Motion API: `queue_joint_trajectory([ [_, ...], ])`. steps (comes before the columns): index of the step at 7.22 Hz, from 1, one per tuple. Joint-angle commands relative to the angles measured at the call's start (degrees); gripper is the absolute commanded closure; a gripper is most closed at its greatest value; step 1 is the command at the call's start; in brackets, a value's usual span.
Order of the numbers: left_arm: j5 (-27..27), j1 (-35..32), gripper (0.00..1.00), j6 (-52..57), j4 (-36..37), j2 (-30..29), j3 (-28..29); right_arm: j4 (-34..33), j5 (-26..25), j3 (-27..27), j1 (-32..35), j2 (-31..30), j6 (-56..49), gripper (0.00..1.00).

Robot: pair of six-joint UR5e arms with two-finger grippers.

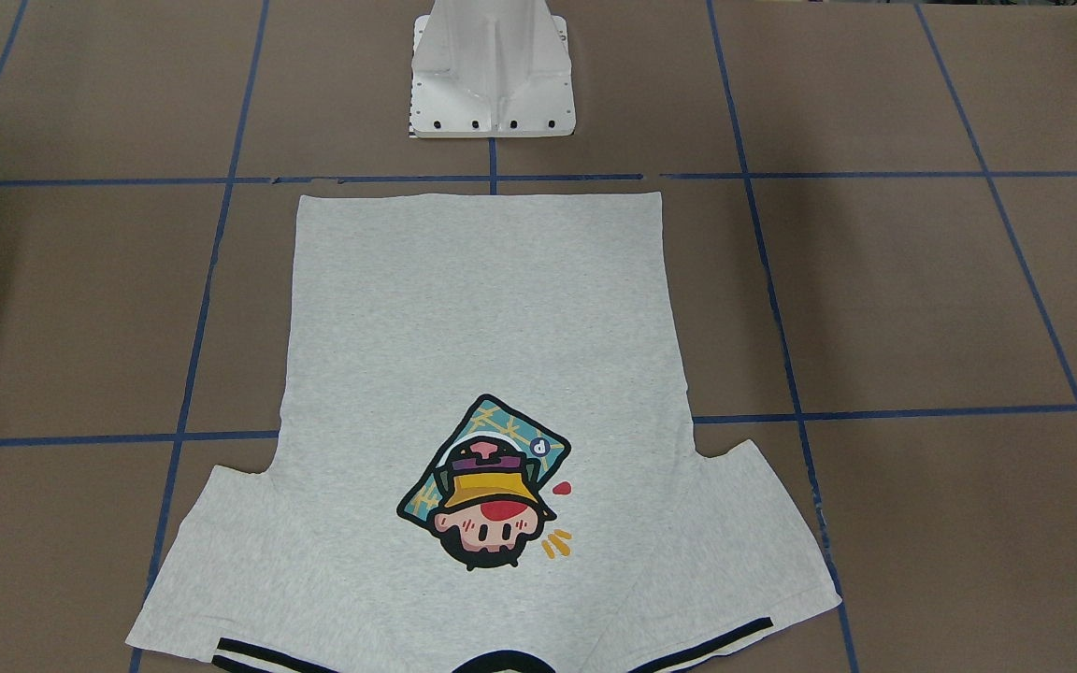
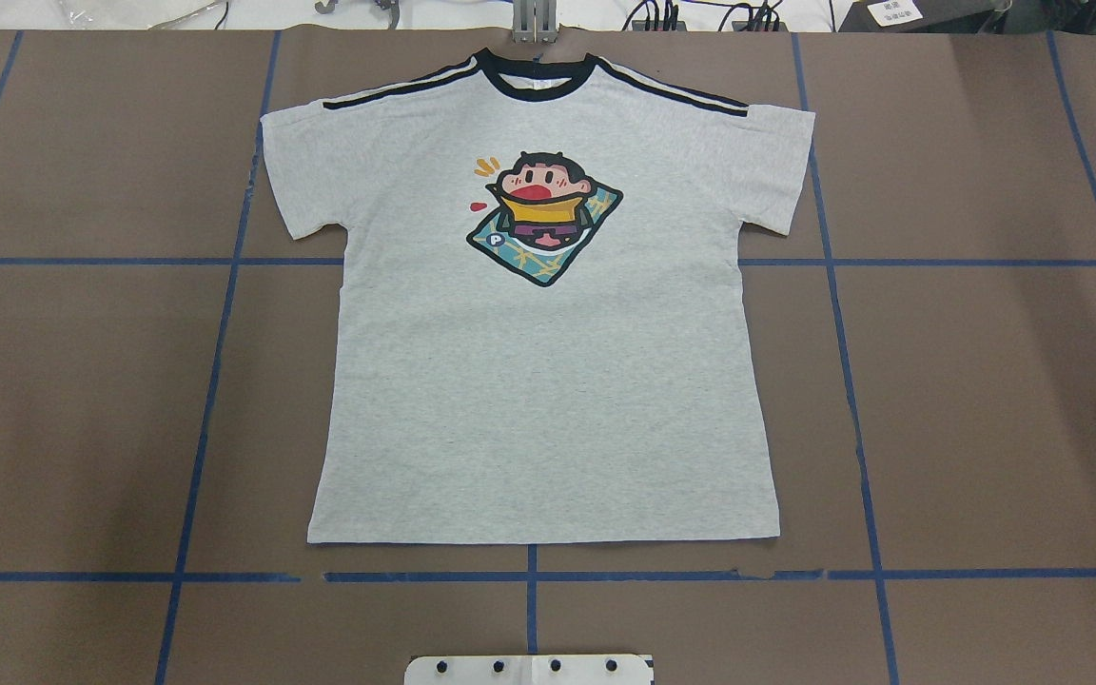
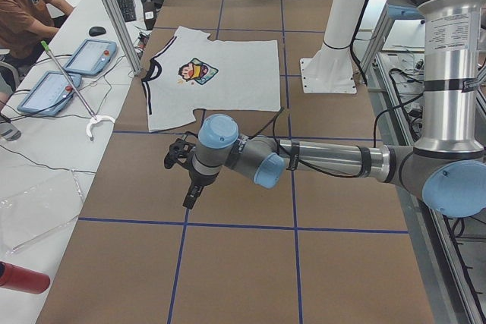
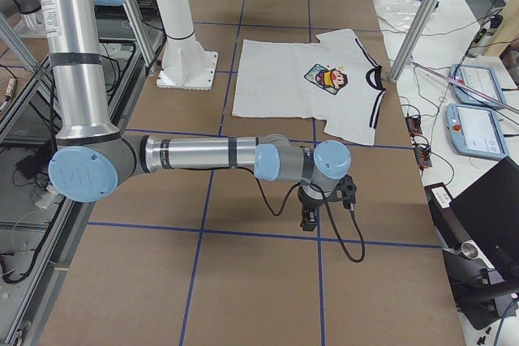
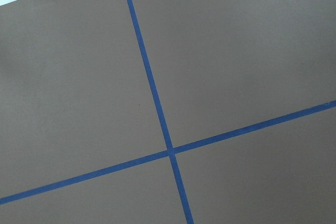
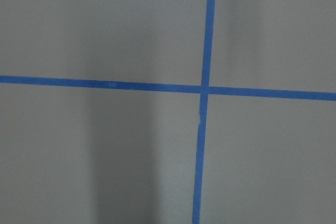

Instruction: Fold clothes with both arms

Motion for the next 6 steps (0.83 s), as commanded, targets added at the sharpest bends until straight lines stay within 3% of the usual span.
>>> queue_joint_trajectory([
  [1, 0.09, 0.01, 0.00, 0.09, 0.00, 0.09, -0.11, 0.04, 0.09, 0.09, 0.02, 0.03, 0.00, 0.00],
  [6, -0.61, 0.01, 0.00, 0.00, -0.17, 1.49, -2.39, 0.21, 0.88, 2.63, -0.94, 0.82, -0.17, 0.00],
])
